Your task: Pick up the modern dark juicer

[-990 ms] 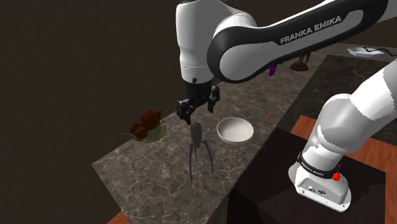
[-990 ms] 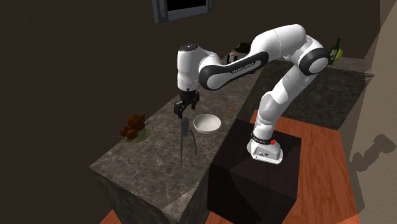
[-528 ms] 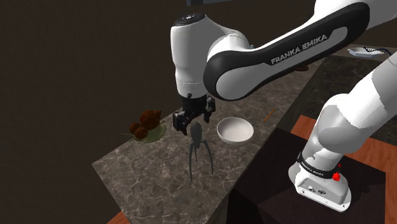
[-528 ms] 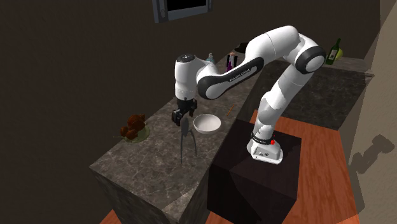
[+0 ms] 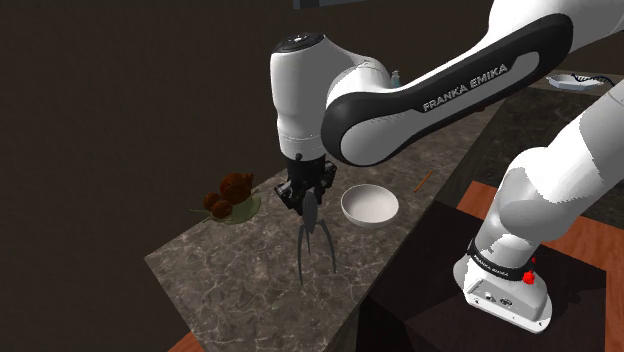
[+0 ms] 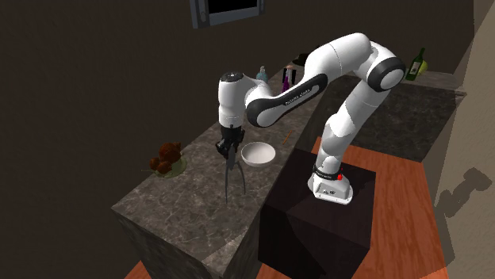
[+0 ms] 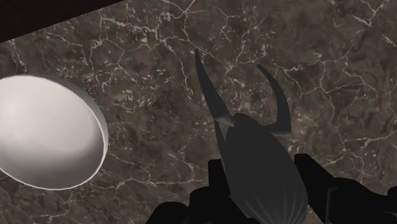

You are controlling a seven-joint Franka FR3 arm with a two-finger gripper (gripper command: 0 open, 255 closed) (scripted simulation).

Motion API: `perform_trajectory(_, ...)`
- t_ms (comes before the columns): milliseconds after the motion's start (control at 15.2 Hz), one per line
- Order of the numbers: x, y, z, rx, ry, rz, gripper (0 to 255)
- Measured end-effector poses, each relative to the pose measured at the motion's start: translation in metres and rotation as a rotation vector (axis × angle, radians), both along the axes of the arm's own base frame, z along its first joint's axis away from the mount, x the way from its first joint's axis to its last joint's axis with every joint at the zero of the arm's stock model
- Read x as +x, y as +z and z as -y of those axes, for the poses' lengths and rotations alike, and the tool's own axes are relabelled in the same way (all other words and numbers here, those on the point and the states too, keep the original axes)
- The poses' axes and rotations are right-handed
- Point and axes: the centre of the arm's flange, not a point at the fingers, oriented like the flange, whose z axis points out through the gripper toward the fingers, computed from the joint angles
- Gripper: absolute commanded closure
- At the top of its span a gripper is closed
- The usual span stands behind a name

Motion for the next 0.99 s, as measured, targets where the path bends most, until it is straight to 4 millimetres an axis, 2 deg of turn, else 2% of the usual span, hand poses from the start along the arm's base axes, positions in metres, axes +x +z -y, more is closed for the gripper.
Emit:
perform_trajectory(396, -0.001, 0.002, 0.0, 0.0, 0.0, -0.001, 255)
perform_trajectory(990, 0.0, 0.046, -0.001, -0.001, 0.0, -0.002, 255)
